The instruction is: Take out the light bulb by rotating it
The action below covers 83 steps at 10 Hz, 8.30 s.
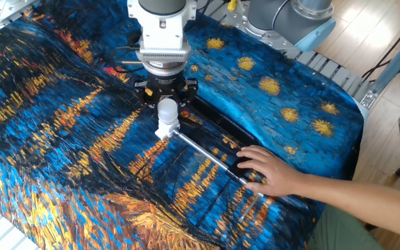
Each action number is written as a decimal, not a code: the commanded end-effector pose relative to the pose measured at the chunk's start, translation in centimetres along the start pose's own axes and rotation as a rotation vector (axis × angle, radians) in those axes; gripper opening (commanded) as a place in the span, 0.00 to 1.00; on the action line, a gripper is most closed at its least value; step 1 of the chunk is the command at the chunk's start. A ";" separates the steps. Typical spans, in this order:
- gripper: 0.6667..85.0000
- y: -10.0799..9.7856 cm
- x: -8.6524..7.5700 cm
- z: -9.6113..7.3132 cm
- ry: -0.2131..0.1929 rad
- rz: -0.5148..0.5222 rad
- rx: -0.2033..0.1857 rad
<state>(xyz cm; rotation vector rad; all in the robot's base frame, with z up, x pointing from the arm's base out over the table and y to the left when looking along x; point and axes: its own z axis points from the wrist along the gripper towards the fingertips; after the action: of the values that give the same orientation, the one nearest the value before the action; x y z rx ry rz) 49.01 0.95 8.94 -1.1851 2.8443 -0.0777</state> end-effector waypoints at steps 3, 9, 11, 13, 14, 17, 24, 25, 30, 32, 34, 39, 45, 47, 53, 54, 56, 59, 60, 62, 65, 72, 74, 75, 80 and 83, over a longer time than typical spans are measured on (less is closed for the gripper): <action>0.24 -0.1 -0.2 -0.1 -0.011 -0.125 -0.001; 0.22 -0.2 -0.2 -0.1 -0.007 -0.229 0.001; 0.22 -0.3 -0.3 -0.1 -0.010 -0.251 0.007; 0.24 -0.4 -0.4 0.0 -0.013 -0.258 0.009; 0.27 -0.3 -0.5 0.0 -0.017 -0.256 0.004; 0.52 0.0 -0.6 -0.1 -0.028 -0.285 -0.012; 0.83 -0.3 -1.1 -0.5 -0.062 -0.236 -0.045; 0.83 -0.6 -0.8 -0.7 -0.050 -0.195 -0.044; 0.82 1.2 -0.4 -1.3 -0.008 0.253 -0.143; 0.81 1.9 -0.7 -1.4 0.006 0.388 -0.175; 0.77 1.3 -0.7 -1.1 0.016 0.455 -0.150; 0.72 0.1 -1.3 -0.6 -0.002 0.557 -0.118; 0.62 0.4 -1.0 -0.4 0.020 0.637 -0.129; 0.56 0.4 -0.6 -0.3 0.033 0.641 -0.127; 0.43 -0.2 -0.2 -0.4 0.039 0.636 -0.090; 0.41 -0.3 -0.2 -0.5 0.039 0.633 -0.079; 0.38 -0.3 -0.2 -0.5 0.039 0.594 -0.067; 0.34 -0.6 -0.6 -0.5 0.022 0.531 -0.046; 0.33 -0.8 -0.8 -0.5 0.013 0.512 -0.042; 0.31 -1.1 -1.0 -0.5 0.001 0.441 -0.029; 0.30 -1.3 -0.8 -0.5 0.000 0.329 -0.024; 0.32 -1.3 -0.7 -0.3 -0.005 0.059 -0.022; 0.32 -1.6 -0.7 -0.3 -0.003 -0.022 -0.008; 0.32 -1.8 -0.8 -0.3 -0.008 -0.059 -0.003; 0.32 -2.3 -1.3 -0.2 -0.024 -0.203 0.019; 0.34 -2.6 -1.7 -0.2 -0.035 -0.284 0.037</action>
<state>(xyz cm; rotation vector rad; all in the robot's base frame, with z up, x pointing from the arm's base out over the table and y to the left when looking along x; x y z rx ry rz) 51.58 0.07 9.27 -1.4792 2.6785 -0.1176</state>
